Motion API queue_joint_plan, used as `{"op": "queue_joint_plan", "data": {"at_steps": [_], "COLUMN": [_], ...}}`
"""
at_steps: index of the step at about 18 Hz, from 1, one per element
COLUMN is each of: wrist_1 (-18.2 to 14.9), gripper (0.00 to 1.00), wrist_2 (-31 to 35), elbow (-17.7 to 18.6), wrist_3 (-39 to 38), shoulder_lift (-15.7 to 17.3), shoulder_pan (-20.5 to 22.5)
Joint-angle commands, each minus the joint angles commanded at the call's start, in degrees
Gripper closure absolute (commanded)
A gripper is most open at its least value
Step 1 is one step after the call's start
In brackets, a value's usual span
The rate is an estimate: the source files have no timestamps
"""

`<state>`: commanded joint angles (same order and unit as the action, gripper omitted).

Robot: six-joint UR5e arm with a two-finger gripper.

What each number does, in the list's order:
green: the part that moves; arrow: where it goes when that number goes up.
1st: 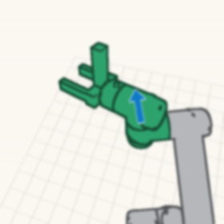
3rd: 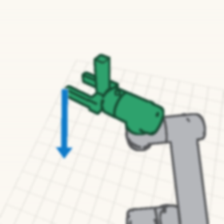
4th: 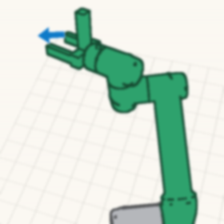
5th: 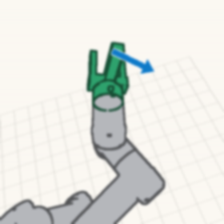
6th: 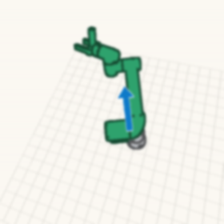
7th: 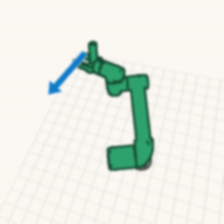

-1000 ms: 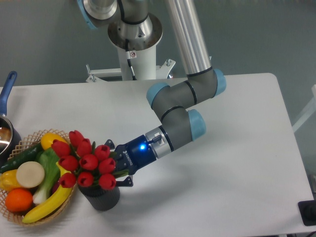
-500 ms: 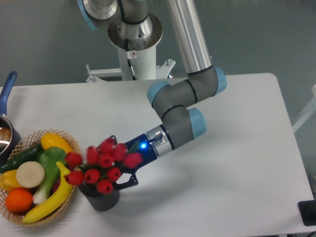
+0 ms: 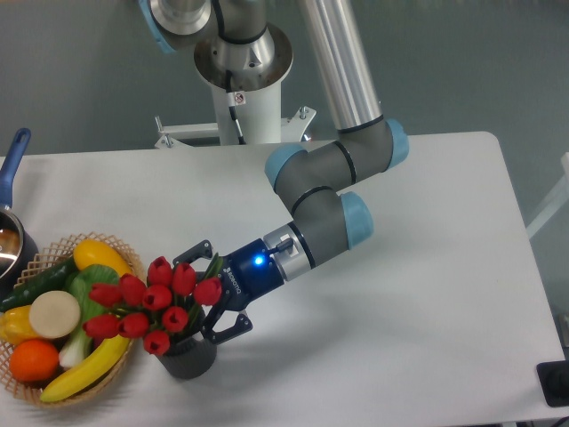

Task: Insert the flowers into the vase

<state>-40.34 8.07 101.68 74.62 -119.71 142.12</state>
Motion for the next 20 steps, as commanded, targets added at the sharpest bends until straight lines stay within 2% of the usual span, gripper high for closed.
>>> {"op": "queue_joint_plan", "data": {"at_steps": [4,7,11,13,15,17,20], "wrist_1": [0.1,0.3,0.1,0.1,-0.1,-0.2,-0.2], "gripper": [0.0,0.0,0.0,0.0,0.0,0.0,0.0], "wrist_2": [2.0,4.3,8.9,10.6,15.6,21.2,24.4], "elbow": [1.8,4.2,5.3,5.4,5.3,5.3,4.4], "wrist_3": [0.1,2.1,3.0,2.9,2.6,2.5,1.9], "shoulder_lift": [2.5,6.0,9.0,12.1,17.0,20.4,22.9], "shoulder_pan": [1.3,2.2,6.0,7.6,10.0,12.0,14.3]}}
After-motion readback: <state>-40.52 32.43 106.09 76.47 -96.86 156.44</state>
